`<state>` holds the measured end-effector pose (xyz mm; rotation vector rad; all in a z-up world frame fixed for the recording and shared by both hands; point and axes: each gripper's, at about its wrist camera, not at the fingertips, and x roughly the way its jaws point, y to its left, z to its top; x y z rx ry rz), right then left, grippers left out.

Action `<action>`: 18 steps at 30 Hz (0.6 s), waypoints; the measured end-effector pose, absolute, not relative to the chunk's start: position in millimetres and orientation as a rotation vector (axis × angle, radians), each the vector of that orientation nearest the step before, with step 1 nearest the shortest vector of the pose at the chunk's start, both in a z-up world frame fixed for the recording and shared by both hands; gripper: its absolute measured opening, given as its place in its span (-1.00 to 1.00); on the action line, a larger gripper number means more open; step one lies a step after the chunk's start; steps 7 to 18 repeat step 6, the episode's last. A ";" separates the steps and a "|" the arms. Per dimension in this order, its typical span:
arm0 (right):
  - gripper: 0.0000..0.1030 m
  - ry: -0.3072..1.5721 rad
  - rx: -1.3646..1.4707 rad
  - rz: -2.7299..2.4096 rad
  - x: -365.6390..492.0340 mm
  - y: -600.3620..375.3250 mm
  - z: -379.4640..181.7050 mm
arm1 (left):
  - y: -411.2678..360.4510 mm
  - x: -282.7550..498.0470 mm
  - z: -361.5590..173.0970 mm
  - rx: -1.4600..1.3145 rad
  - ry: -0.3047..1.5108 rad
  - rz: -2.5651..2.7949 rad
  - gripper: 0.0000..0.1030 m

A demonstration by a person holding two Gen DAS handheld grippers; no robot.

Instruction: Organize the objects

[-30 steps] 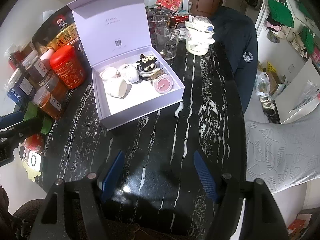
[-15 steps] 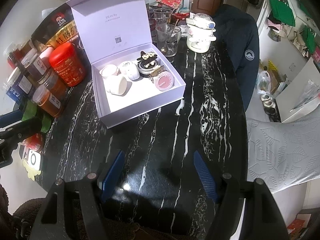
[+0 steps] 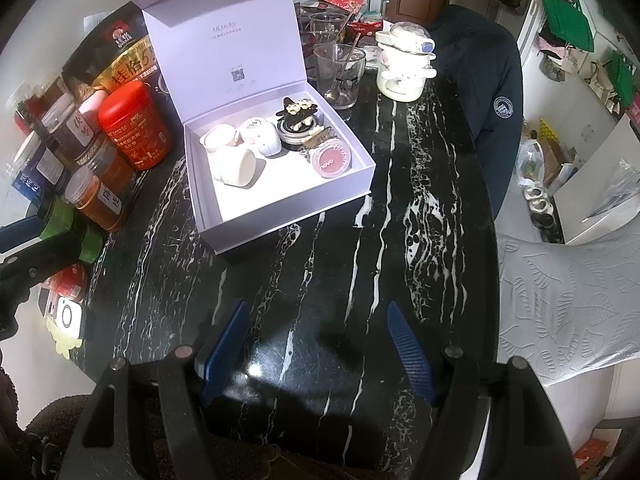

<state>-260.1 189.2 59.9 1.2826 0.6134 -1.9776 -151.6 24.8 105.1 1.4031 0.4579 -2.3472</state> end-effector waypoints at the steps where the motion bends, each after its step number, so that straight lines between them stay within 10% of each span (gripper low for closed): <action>1: 0.42 0.613 1.283 -1.978 -260.0 189.2 59.9 | 25.0 -151.4 105.1 1.404 0.460 -2.346 0.81; 18: 0.42 0.612 1.283 -1.979 -259.9 189.1 60.0 | 24.9 -151.9 104.0 1.412 0.462 -2.337 0.81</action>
